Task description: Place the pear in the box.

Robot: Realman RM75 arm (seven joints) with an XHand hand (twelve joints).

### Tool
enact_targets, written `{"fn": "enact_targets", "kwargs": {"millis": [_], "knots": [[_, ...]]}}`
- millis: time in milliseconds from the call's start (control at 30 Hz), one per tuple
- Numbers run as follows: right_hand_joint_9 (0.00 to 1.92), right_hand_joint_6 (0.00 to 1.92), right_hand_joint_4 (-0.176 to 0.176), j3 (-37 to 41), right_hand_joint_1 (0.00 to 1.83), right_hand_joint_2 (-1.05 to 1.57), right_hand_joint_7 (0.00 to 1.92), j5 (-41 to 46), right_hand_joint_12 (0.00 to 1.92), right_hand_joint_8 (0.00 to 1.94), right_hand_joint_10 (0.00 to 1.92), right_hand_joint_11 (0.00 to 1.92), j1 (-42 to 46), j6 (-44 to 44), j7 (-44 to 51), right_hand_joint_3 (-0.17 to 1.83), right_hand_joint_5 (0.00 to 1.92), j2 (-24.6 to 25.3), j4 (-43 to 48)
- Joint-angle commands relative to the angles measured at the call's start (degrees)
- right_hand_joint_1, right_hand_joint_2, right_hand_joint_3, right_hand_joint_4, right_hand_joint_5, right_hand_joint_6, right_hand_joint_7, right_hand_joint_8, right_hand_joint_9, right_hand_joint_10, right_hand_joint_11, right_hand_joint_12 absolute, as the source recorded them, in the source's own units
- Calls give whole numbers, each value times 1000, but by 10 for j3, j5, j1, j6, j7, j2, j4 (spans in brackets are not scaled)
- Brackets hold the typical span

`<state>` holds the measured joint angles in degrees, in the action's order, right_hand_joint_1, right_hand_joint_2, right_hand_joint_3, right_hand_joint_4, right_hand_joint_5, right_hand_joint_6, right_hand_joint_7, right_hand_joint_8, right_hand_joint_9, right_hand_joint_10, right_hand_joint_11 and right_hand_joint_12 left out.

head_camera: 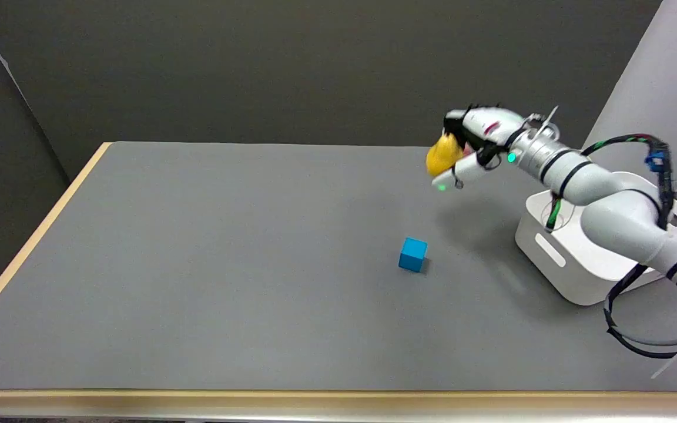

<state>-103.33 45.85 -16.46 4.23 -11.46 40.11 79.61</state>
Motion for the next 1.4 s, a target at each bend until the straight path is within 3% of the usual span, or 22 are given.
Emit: {"fn": "enact_targets", "kwargs": {"millis": [33, 267, 467, 600, 900, 1333, 1400], "knots": [[834, 1575, -78, 407, 1158, 986, 824, 3, 1921, 1567, 1896, 391, 314, -199, 1, 622, 607, 50, 194], [851, 1567, -80, 528, 1164, 968, 838, 46, 1921, 1553, 1897, 452, 474, -316, 1, 644, 619, 153, 194], [852, 1573, -76, 533, 1162, 968, 834, 80, 1921, 1557, 1899, 459, 564, -419, 1, 647, 617, 226, 142], [853, 1576, -73, 518, 1162, 958, 837, 100, 1921, 1558, 1901, 481, 584, -457, 1, 667, 621, 244, 95], [860, 1587, -74, 477, 1167, 929, 850, 130, 1921, 1556, 1902, 496, 565, -458, 1, 716, 631, 225, 26], [869, 1543, -75, 347, 1173, 938, 859, 164, 1921, 1526, 1899, 543, 445, -393, 78, 673, 648, 129, -76], [730, 1539, -62, 342, 1131, 1161, 778, 166, 1921, 1539, 1772, 171, 443, -374, 58, 287, 576, 124, -75]]}}
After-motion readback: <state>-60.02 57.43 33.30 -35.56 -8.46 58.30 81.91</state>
